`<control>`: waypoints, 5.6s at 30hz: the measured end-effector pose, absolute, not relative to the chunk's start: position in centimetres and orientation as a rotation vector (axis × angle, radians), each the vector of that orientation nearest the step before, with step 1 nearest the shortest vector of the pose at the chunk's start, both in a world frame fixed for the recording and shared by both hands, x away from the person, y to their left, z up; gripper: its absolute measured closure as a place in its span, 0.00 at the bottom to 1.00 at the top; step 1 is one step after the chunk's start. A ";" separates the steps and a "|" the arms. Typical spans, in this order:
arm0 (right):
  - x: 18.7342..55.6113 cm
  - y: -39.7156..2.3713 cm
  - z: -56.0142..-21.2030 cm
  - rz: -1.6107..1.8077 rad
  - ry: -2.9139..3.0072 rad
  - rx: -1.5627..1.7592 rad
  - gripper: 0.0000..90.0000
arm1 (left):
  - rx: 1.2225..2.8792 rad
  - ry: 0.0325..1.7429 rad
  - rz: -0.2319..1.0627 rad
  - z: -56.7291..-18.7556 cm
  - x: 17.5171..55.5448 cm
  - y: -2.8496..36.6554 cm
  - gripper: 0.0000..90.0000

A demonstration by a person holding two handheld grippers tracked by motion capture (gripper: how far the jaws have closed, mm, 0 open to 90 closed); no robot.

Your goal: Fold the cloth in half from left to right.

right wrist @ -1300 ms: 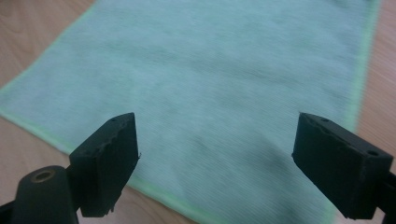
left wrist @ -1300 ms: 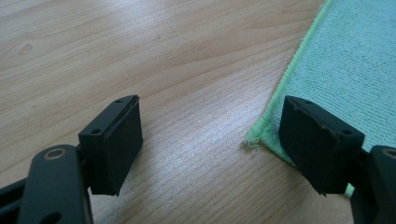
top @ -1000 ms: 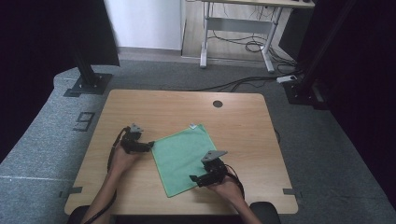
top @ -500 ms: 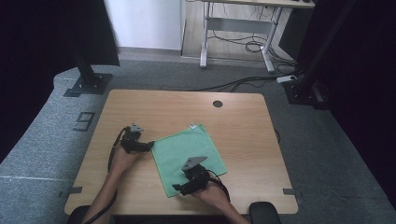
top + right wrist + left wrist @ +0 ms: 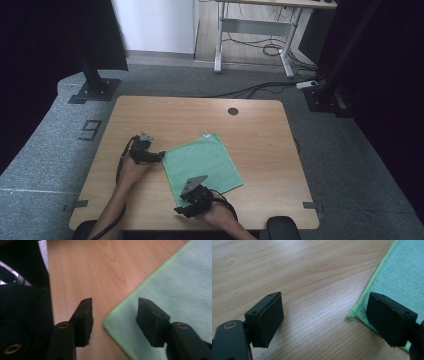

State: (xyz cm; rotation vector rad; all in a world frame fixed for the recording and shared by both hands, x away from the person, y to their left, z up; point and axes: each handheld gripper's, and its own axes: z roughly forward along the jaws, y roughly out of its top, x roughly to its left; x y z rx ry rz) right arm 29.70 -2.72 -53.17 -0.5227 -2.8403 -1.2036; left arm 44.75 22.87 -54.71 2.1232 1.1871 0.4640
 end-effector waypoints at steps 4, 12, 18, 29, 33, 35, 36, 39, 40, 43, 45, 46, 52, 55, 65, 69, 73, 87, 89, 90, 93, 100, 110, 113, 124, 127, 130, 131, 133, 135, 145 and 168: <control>29.0 -2.3 -53.4 -1.171 -2.874 -0.474 0.61 | 2.121 1.182 0.464 -54.7 44.7 22.8 0.17; 28.4 -2.2 -53.7 -1.136 -2.995 -0.439 0.79 | 2.127 1.111 0.451 -54.6 44.3 22.6 0.36; 28.9 -2.5 -53.8 -1.152 -2.971 -0.480 0.94 | 2.144 1.069 0.424 -54.4 44.0 22.0 0.64; 29.3 -2.8 -53.9 -1.170 -2.929 -0.490 0.94 | 2.204 1.048 0.381 -53.8 43.7 20.6 0.97; 29.4 -2.9 -53.9 -1.170 -2.918 -0.491 0.94 | 2.205 1.055 0.372 -53.7 43.8 20.6 0.97; 29.5 -2.9 -53.9 -1.169 -2.916 -0.491 0.94 | 2.203 1.057 0.361 -53.7 43.9 20.8 0.97; 29.5 -2.8 -53.8 -1.162 -2.918 -0.490 0.94 | 2.201 1.062 0.357 -53.7 43.9 20.8 0.97; 29.5 -2.6 -53.7 -1.155 -2.906 -0.491 0.94 | 2.212 1.068 0.353 -53.6 43.7 21.1 0.97; 29.5 -2.6 -53.7 -1.156 -2.902 -0.488 0.94 | 2.217 1.069 0.354 -53.5 43.6 21.1 0.97; 29.4 -2.2 -53.5 -1.159 -2.891 -0.469 0.94 | 2.224 1.080 0.351 -53.3 43.3 21.4 0.97; 29.3 -1.9 -53.4 -1.164 -2.885 -0.456 0.94 | 2.233 1.086 0.356 -53.2 43.1 21.6 0.97; 29.2 -1.7 -53.4 -1.167 -2.877 -0.453 0.94 | 2.232 1.093 0.358 -53.1 43.1 21.7 0.97; 29.0 -0.3 -53.0 -1.183 -2.862 -0.406 0.94 | 2.252 1.128 0.363 -52.8 42.7 23.0 0.97; 28.9 0.5 -52.8 -1.189 -2.858 -0.385 0.94 | 2.257 1.154 0.365 -52.6 42.3 24.1 0.97; 28.4 2.0 -52.1 -1.219 -2.844 -0.335 0.94 | 2.239 1.206 0.369 -51.4 40.8 27.2 0.97; 28.5 1.5 -51.4 -1.245 -2.841 -0.343 0.94 | 2.222 1.199 0.373 -50.5 40.8 27.3 0.97; 28.5 0.8 -50.7 -1.270 -2.843 -0.356 0.94 | 2.200 1.184 0.364 -49.4 41.2 26.5 0.97; 29.8 -4.1 -48.5 -1.370 -2.856 -0.508 0.95 | 2.137 1.118 0.321 -47.0 44.2 22.3 0.96; 30.1 -5.0 -48.6 -1.365 -2.866 -0.546 0.95 | 2.139 1.111 0.321 -47.0 44.5 21.7 0.97; 30.2 -5.3 -48.7 -1.362 -2.867 -0.563 0.95 | 2.141 1.108 0.322 -47.0 44.7 21.4 0.97; 30.7 -6.4 -49.1 -1.352 -2.870 -0.612 0.95 | 2.144 1.100 0.322 -47.1 45.3 20.4 0.97; 31.4 -8.2 -49.6 -1.345 -2.887 -0.696 0.95 | 2.166 1.091 0.346 -47.9 46.6 18.3 0.97; 32.2 -10.2 -50.2 -1.333 -2.899 -0.789 0.95 | 2.188 1.073 0.371 -48.7 47.9 16.0 0.97; 32.4 -10.8 -50.4 -1.329 -2.897 -0.823 0.95 | 2.192 1.060 0.380 -48.7 48.3 15.1 0.96; 32.9 -12.6 -50.7 -1.311 -2.905 -0.892 0.95 | 2.219 1.029 0.400 -49.2 49.3 12.6 0.96; 33.1 -12.9 -50.9 -1.309 -2.897 -0.915 0.95 | 2.223 1.026 0.407 -49.5 49.5 12.0 0.96; 33.3 -13.1 -51.1 -1.297 -2.894 -0.935 0.95 | 2.222 1.027 0.411 -49.7 49.7 11.7 0.96; 33.3 -13.1 -51.2 -1.294 -2.891 -0.940 0.95 | 2.221 1.025 0.415 -49.8 49.8 11.5 0.96; 33.5 -13.2 -51.4 -1.290 -2.889 -0.948 0.95 | 2.221 1.025 0.419 -50.0 50.0 11.3 0.96; 33.6 -13.3 -51.5 -1.285 -2.887 -0.955 0.95 | 2.224 1.024 0.418 -50.1 50.2 11.1 0.96; 34.0 -13.5 -52.2 -1.252 -2.887 -0.989 0.95 | 2.233 1.030 0.438 -51.1 50.8 10.1 0.95; 35.1 -16.2 -50.6 -1.339 -2.900 -1.161 0.54 | 2.116 1.008 0.457 -48.7 49.6 10.8 0.28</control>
